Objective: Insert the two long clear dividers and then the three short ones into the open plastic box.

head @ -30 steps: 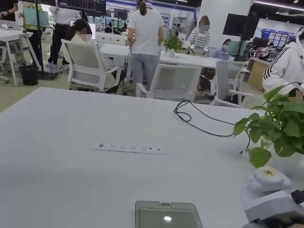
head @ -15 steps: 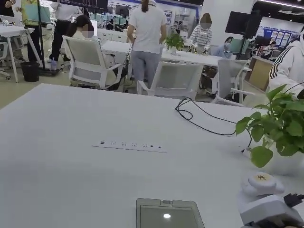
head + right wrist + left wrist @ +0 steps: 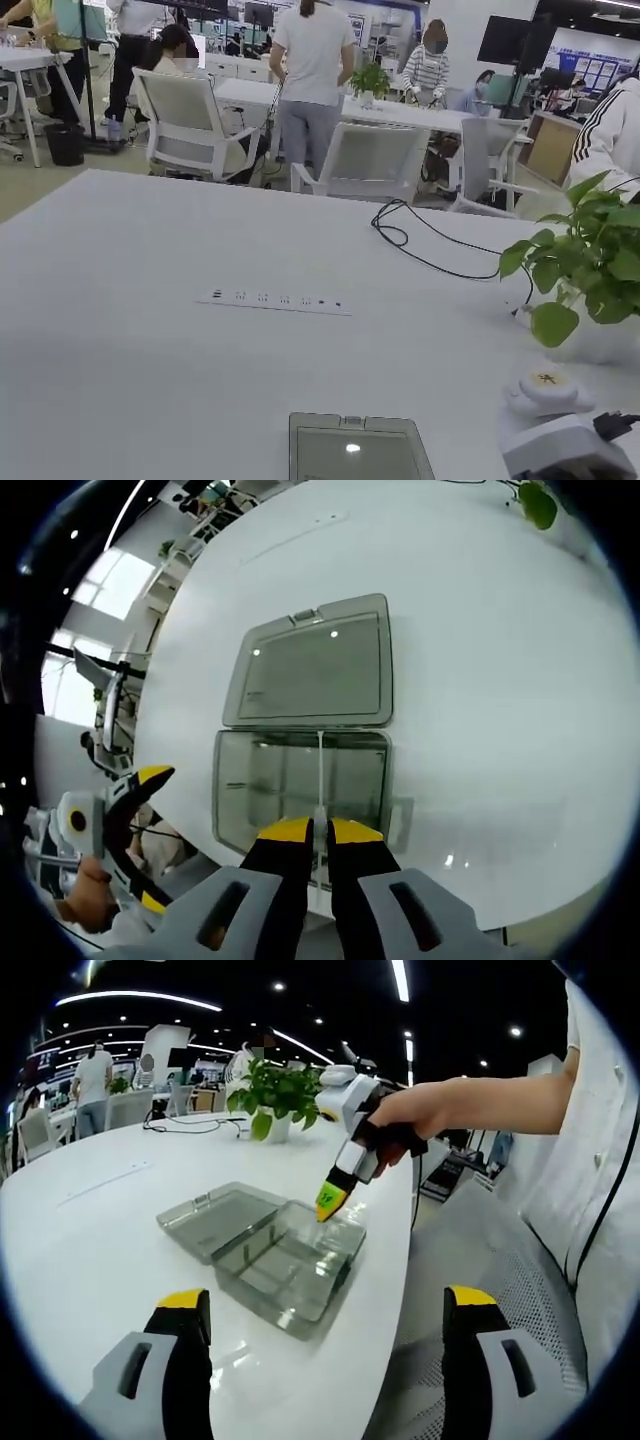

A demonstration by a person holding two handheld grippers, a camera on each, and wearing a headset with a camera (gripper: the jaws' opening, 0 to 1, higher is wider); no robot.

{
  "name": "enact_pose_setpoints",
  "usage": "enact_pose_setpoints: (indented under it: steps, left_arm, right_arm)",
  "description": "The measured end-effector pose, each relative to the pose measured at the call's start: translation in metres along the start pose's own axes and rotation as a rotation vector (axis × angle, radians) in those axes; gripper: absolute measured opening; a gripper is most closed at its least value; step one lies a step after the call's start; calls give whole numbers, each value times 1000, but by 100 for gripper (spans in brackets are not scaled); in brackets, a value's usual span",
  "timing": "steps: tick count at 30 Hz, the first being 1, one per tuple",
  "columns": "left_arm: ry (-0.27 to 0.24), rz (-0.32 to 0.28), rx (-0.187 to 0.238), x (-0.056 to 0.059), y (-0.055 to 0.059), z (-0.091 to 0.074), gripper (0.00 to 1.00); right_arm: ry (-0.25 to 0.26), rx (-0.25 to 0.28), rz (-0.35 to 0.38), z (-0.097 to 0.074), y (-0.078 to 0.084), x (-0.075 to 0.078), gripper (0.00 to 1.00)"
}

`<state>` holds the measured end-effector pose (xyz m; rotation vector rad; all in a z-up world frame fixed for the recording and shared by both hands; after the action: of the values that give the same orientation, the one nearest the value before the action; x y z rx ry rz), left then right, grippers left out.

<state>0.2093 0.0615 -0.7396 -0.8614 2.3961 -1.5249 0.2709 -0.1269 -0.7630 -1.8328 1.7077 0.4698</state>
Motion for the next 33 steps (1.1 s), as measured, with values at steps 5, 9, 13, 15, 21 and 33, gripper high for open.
enact_pose_setpoints:
  steps: [5, 9, 13, 15, 21, 33]
  left_arm:
    - [-2, -5, 5, 0, -1, 0, 99]
    - [-2, -7, 4, 0, 0, 1, 99]
    - [0, -10, 4, 0, 0, 1, 98]
    - [0, -11, 3, 0, 0, 1, 98]
    - [1, -12, 4, 1, 0, 1, 98]
    - [-5, -16, -2, -1, 2, 0, 98]
  right_arm:
    - [-3, -6, 1, 0, -1, -1, 7]
    - [-7, -3, 2, -3, -3, -3, 7]
    - [-11, -4, 2, -4, -4, -4, 7]
    - [-12, -3, 3, -4, -4, -4, 7]
    - [-13, -4, -1, -3, -4, -4, 7]
    - [-4, -13, -20, 0, -3, -3, 7]
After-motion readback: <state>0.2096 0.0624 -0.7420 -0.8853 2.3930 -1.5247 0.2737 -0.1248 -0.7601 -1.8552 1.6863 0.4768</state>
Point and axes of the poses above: the centre of the closed fingertips' face, and the gripper's own axes: z roughly forward along the fingers, x roughly to its right, y roughly out of its underside, the point moved 5 cm from there along -z, roughly backward along the fingers, and after that the axes turned 11 degrees about -y, right-handed, at the moved point
